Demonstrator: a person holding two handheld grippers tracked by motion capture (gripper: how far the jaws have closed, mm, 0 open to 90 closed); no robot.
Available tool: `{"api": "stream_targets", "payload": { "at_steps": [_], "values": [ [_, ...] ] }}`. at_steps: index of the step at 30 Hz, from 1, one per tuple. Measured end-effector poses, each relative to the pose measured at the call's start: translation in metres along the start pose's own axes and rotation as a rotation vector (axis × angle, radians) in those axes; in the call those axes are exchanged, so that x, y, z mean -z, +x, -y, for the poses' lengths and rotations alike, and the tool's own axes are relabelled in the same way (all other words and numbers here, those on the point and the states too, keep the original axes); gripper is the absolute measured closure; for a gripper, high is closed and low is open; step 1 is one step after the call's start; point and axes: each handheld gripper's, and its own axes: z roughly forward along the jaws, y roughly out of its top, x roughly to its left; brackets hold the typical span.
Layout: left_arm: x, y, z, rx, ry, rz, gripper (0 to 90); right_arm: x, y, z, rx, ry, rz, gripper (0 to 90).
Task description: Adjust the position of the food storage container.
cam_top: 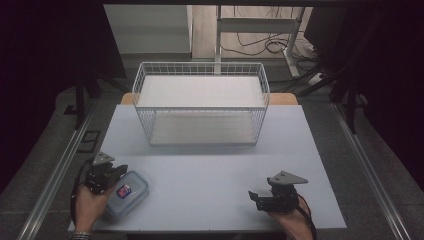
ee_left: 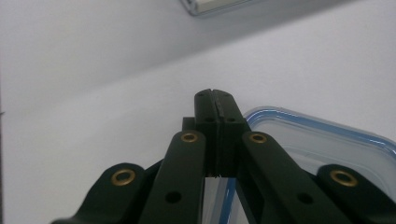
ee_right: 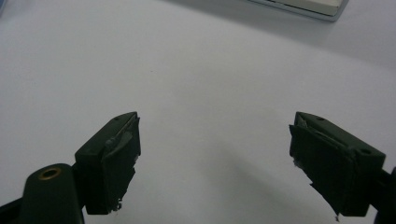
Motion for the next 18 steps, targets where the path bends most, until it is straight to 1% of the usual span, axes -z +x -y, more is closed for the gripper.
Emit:
{"api": "stream_targets", "payload": {
  "at_steps": [1, 2, 3, 4, 5, 6, 7, 8, 9, 10, 11, 12, 14, 15, 16, 18],
  "values": [
    [0.000, 0.000, 0.000, 0.000, 0.000, 0.000, 90.0, 0.000, 0.000, 0.000, 0.000, 0.000, 0.000, 16.1],
    [0.004, 0.003, 0.001, 0.030, -0.042, 0.013, 90.0, 0.001, 0.000, 0.000, 0.001, -0.004, 0.001, 16.2],
    [0.004, 0.003, 0.001, 0.030, -0.042, 0.013, 90.0, 0.001, 0.001, 0.000, 0.002, -0.006, 0.002, 16.3],
    [0.012, 0.007, 0.003, 0.049, -0.077, 0.011, 90.0, 0.002, 0.001, 0.000, 0.007, -0.007, 0.003, 16.5],
    [0.012, 0.007, 0.003, 0.049, -0.077, 0.011, 90.0, 0.002, 0.001, 0.000, 0.007, -0.007, 0.003, 16.5],
    [0.021, 0.009, 0.008, 0.070, -0.113, 0.010, 90.0, 0.002, 0.001, 0.000, 0.007, -0.009, 0.003, 17.0],
    [0.027, 0.009, 0.012, 0.085, -0.132, 0.012, 90.0, 0.002, 0.001, 0.000, 0.006, -0.009, 0.002, 17.3],
    [0.033, 0.009, 0.018, 0.102, -0.149, 0.010, 90.0, 0.002, 0.001, 0.000, 0.009, -0.008, 0.003, 17.6],
    [0.033, 0.009, 0.018, 0.102, -0.149, 0.010, 90.0, 0.002, 0.001, 0.000, 0.009, -0.008, 0.003, 17.6],
    [0.046, 0.005, 0.032, 0.124, -0.177, 0.005, 90.0, 0.003, 0.001, 0.000, 0.014, -0.006, 0.004, 18.2],
    [0.046, 0.005, 0.032, 0.124, -0.177, 0.005, 90.0, 0.003, 0.001, 0.000, 0.014, -0.006, 0.004, 18.2],
    [0.058, 0.000, 0.046, 0.131, -0.187, -0.020, 90.0, 0.003, 0.001, 0.000, 0.015, -0.009, 0.004, 18.9],
    [0.070, -0.006, 0.058, 0.125, -0.197, -0.045, 90.0, 0.004, 0.002, -0.001, 0.017, -0.009, 0.007, 19.7],
    [0.070, -0.006, 0.058, 0.125, -0.197, -0.045, 90.0, 0.004, 0.002, -0.001, 0.017, -0.009, 0.007, 19.7],
    [0.078, -0.012, 0.070, 0.122, -0.196, -0.069, 90.0, 0.004, 0.002, -0.001, 0.024, -0.007, 0.014, 20.5],
    [0.083, -0.017, 0.081, 0.120, -0.178, -0.090, 90.0, 0.004, 0.003, -0.001, 0.027, -0.007, 0.016, 21.0]
  ]
}}
